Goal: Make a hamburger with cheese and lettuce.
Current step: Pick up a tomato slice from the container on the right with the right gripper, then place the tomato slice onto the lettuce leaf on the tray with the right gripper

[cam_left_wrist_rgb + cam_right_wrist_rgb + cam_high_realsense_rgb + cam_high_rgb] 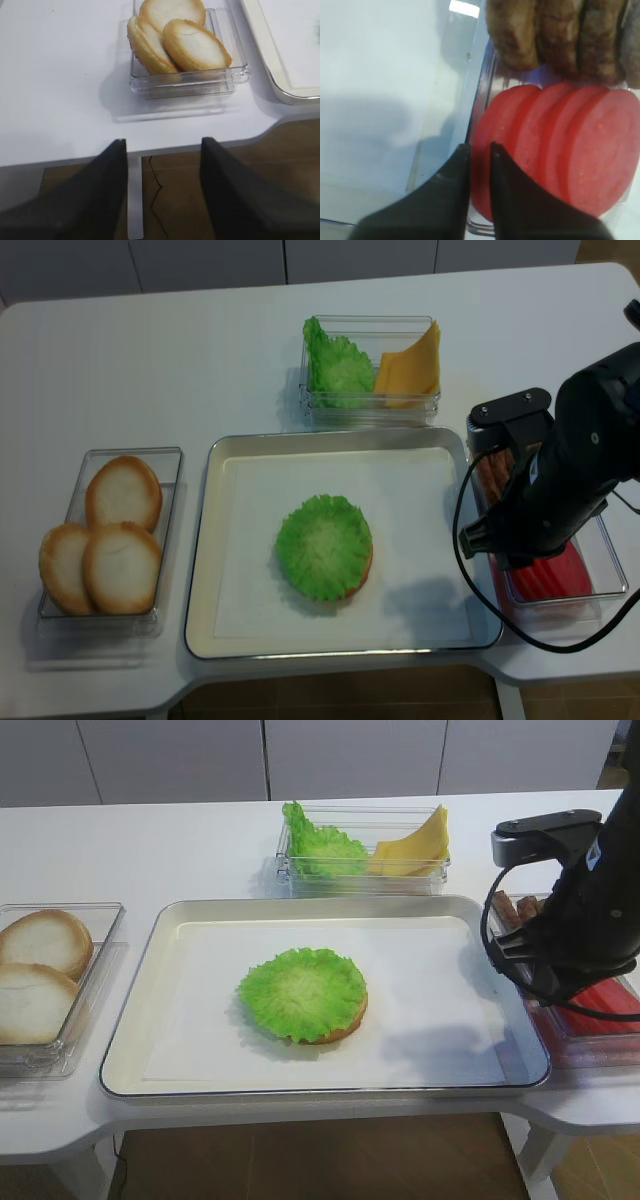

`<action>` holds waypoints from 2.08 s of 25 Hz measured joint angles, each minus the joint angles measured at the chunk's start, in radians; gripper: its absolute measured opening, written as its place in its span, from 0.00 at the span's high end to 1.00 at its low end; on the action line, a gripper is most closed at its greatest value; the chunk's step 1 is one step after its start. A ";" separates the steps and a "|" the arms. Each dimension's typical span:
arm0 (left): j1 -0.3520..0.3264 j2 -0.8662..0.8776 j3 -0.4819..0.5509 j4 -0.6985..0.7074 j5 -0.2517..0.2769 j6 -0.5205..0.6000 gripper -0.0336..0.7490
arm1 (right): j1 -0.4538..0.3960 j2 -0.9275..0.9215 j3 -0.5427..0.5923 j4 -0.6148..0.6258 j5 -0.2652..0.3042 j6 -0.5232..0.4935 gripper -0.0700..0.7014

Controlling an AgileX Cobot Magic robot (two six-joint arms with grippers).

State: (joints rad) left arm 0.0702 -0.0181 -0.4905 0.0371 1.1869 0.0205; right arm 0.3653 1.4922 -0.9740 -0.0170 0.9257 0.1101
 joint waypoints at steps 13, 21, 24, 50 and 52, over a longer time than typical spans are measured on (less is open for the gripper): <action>0.000 0.000 0.000 0.000 0.000 0.000 0.51 | 0.000 0.000 0.000 0.002 0.000 0.000 0.78; 0.000 0.000 0.000 0.000 0.000 0.000 0.51 | 0.000 -0.022 -0.020 0.008 0.006 0.000 0.78; 0.000 0.000 0.000 0.000 0.000 0.000 0.51 | 0.000 -0.031 -0.043 0.009 0.023 0.000 0.79; 0.000 0.000 0.000 0.000 0.000 0.000 0.51 | 0.000 -0.292 -0.124 0.120 0.113 -0.053 0.80; 0.000 0.000 0.000 0.000 0.000 0.000 0.51 | 0.000 -0.292 -0.157 0.122 0.113 -0.056 0.80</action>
State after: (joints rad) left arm 0.0702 -0.0181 -0.4905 0.0371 1.1869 0.0205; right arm 0.3653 1.2000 -1.1310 0.1046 1.0389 0.0543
